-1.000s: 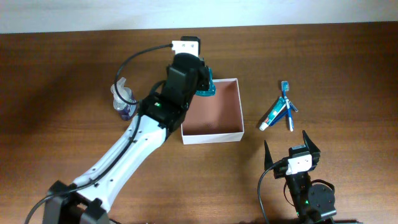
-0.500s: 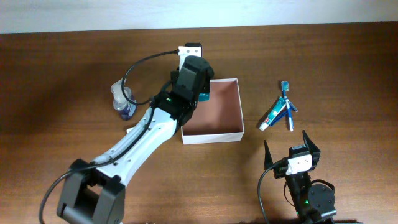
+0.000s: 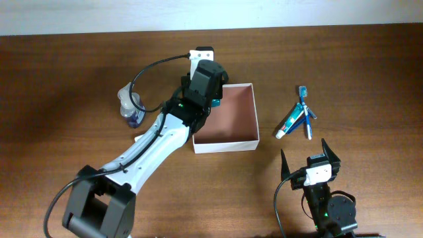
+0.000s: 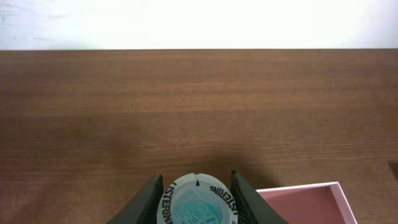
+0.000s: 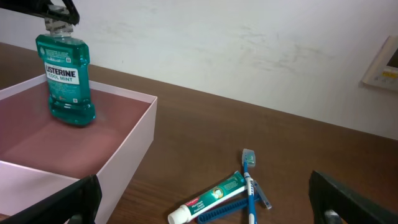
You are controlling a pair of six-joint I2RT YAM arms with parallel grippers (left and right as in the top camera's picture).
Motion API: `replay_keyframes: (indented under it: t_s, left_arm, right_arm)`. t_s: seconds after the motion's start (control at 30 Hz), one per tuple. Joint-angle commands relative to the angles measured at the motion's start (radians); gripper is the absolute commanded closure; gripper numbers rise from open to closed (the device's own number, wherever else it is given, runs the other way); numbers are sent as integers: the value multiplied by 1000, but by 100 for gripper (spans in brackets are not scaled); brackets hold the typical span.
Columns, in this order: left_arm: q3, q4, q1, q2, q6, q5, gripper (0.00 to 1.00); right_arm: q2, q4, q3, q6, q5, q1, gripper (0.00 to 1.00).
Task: Pack container
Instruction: 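Release the Listerine in the box and move left gripper to soap pump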
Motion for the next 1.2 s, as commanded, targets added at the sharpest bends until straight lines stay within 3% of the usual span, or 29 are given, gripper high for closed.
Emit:
replay_keyframes:
  t_s: [0.0,0.33,0.4,0.43,0.67,0.83,1.0,1.17]
  left_arm:
    - [43,18,2,29,-9,-37,77]
    - [43,11,2,36,-9,-64,76]
    - [43,7,2,36,-9,-64,53]
    - [43,4,2,36,-9,-64,51]
    - [48,-5,2,35,-5,-64,45]
    - [111,-24,2,18,152,-64,41]
    - [176,-138,4,-58,257,-65,34]
    - [187,-364,82,-172,261,-75,27]
  right_arm:
    - [-6,-8,-5,4,5,-6,1]
    - [-6,-8,-5,4,5,-6,2]
    - [-6,-8,-5,4,5,-6,1]
    - [-6,-8,-5,4,5,-6,2]
    - [-6,-8,-5,4,5,-6,2]
    - [-6,-8,-5,4,5,-6,1]
    - [-6,-8,-5,4,5,-6,2]
    - [-6,-8,-5,4,5,-6,1]
